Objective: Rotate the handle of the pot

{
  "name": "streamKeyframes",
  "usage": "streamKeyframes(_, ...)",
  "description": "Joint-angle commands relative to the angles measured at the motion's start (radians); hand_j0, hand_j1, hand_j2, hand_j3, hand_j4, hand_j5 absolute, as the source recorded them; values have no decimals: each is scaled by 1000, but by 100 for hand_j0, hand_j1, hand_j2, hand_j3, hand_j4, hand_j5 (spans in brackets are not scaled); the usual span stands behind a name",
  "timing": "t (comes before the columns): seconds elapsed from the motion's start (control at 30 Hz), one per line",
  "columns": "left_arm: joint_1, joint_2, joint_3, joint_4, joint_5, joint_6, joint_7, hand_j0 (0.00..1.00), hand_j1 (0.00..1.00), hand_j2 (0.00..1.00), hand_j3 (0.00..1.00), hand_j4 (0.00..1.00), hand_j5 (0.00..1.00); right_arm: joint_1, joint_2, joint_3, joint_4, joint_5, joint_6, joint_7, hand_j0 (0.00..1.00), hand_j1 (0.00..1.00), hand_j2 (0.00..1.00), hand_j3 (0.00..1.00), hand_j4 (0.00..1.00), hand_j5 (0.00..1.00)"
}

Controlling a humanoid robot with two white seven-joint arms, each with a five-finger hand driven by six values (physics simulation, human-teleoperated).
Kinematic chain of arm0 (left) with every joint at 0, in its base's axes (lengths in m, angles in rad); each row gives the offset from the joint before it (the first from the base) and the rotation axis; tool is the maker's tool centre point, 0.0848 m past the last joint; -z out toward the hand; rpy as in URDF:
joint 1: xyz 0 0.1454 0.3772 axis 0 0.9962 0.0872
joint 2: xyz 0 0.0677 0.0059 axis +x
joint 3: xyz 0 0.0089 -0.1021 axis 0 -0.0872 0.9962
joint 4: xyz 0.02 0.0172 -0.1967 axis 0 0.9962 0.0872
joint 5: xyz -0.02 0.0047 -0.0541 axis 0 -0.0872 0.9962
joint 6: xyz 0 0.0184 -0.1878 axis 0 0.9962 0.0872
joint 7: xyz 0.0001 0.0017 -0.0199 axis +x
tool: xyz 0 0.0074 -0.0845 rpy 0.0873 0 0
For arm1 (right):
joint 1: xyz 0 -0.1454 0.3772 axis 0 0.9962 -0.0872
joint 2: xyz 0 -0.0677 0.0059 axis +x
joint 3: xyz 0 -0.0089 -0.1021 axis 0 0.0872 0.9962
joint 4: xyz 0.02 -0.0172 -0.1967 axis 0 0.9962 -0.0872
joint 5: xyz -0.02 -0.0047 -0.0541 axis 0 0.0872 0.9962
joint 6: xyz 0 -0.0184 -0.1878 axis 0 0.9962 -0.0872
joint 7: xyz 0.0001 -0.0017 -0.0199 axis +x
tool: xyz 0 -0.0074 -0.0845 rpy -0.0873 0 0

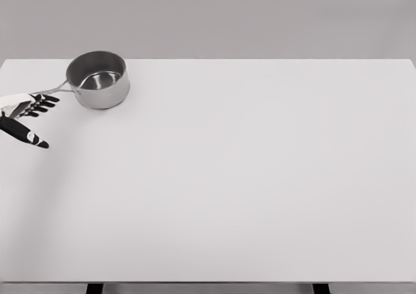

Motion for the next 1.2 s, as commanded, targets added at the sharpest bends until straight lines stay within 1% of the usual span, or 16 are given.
streamKeyframes(0.0, -3, -12, -1, 30, -38, -3, 0, 100, 100, 100, 100, 100, 100, 0, 0, -1, 0, 0, 0, 0, 100, 100, 100, 100, 100, 100)
streamKeyframes(0.07, -20, -41, -3, 65, -63, -7, 0, 100, 100, 100, 100, 100, 100, 0, 0, 0, 0, 0, 0, 0, 100, 100, 100, 100, 100, 100)
streamKeyframes(0.23, -32, -53, -4, 82, -101, -10, 0, 100, 100, 100, 100, 100, 100, 0, 0, -1, 0, 0, 0, 0, 100, 100, 100, 100, 100, 100)
streamKeyframes(0.27, -41, -76, -4, 99, -127, -10, 0, 100, 100, 100, 100, 100, 100, 0, 0, -1, 0, 0, 0, 0, 100, 100, 100, 100, 100, 100)
streamKeyframes(0.33, -60, -105, -4, 136, -152, -12, 0, 100, 100, 100, 100, 100, 100, 0, 0, 0, 0, 0, 1, 0, 100, 100, 100, 100, 100, 100)
streamKeyframes(0.4, -78, -120, -6, 163, -178, -15, 0, 100, 100, 100, 100, 100, 100, 0, 0, 0, 0, 0, 0, 0, 100, 100, 100, 100, 100, 100)
streamKeyframes(0.53, -84, -130, -6, 189, -186, -18, 0, 100, 100, 100, 100, 100, 100, 0, 0, -1, 0, 0, 0, 0, 100, 100, 100, 100, 100, 100)
streamKeyframes(0.6, -98, -143, -5, 206, -215, -18, 0, 100, 100, 100, 100, 100, 100, 0, 0, 0, 0, 0, 0, 0, 100, 100, 100, 100, 100, 100)
streamKeyframes(0.73, -110, -156, -6, 235, -221, -18, 0, 100, 100, 100, 100, 100, 100, 0, 0, 0, 0, 0, 0, 0, 100, 100, 100, 100, 100, 100)
streamKeyframes(0.93, -143, -176, -6, 275, -255, -26, 0, 100, 100, 100, 100, 100, 100, 0, 0, 0, 0, 0, 0, 0, 100, 100, 100, 100, 100, 100)
streamKeyframes(1.17, -166, -196, -6, 303, -279, -32, 0, 100, 100, 100, 100, 100, 100, 0, 0, 0, 0, 0, 0, 0, 100, 100, 100, 100, 100, 100)
